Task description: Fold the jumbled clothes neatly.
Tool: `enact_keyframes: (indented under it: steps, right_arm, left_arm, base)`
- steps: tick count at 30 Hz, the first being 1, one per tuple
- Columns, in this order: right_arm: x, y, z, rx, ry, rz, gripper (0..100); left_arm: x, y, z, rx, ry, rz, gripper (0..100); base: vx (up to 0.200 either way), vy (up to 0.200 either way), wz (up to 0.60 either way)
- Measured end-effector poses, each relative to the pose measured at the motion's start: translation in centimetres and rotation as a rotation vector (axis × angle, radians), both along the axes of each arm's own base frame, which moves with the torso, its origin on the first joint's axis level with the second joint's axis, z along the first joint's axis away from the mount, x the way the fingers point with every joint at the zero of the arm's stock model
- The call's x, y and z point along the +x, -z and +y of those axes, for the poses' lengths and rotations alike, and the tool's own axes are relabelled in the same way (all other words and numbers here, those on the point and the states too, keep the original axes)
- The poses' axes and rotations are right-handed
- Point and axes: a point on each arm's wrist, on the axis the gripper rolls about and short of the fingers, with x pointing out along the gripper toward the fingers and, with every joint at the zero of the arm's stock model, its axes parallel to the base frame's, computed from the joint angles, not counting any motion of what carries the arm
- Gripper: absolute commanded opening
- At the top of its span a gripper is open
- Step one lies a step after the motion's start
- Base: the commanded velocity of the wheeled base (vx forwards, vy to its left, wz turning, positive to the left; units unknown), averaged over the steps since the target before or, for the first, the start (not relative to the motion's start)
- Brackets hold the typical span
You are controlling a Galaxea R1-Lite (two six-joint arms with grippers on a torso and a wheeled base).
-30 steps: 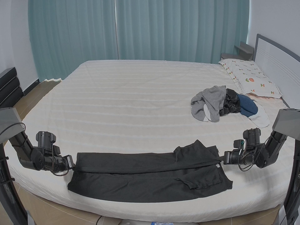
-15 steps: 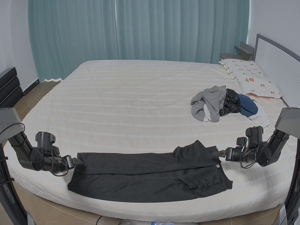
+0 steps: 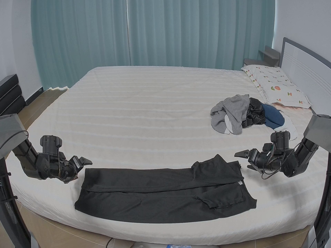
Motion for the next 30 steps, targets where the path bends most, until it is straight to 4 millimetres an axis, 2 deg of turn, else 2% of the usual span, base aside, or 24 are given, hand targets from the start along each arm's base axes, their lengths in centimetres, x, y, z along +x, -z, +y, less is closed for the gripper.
enact_keyframes:
  steps: [4,5,11,17,18,30]
  right_arm:
    - [1.1,0.6,0.0,0.057,0.042,0.022,100]
    - [1.4,0.7,0.0,0.069,0.052,0.025,100]
    - [2.3,1.7,0.0,0.084,0.063,0.041,100]
    - [2.5,2.3,0.2,0.084,0.06,0.049,100]
    - [2.5,2.3,0.3,0.085,0.059,0.05,0]
    - [2.6,2.9,0.8,0.078,0.053,0.055,0]
  left_arm:
    - [0.7,0.7,-0.2,-0.004,0.007,0.006,100]
    - [0.8,0.9,-0.3,-0.004,0.011,0.009,0]
    - [1.7,1.4,-0.9,-0.007,0.007,0.0,0]
    - [2.4,1.3,-0.7,-0.074,-0.07,-0.034,0]
    - [2.5,1.3,-0.6,-0.082,-0.082,-0.043,0]
    - [3.1,1.1,1.1,-0.116,-0.161,-0.067,0]
  base:
    - [0.0,0.0,0.0]
    - [0.0,0.0,0.0]
    - [0.0,0.0,0.0]
    - [0.0,0.0,0.0]
    - [0.0,0.0,0.0]
    - [0.0,0.0,0.0]
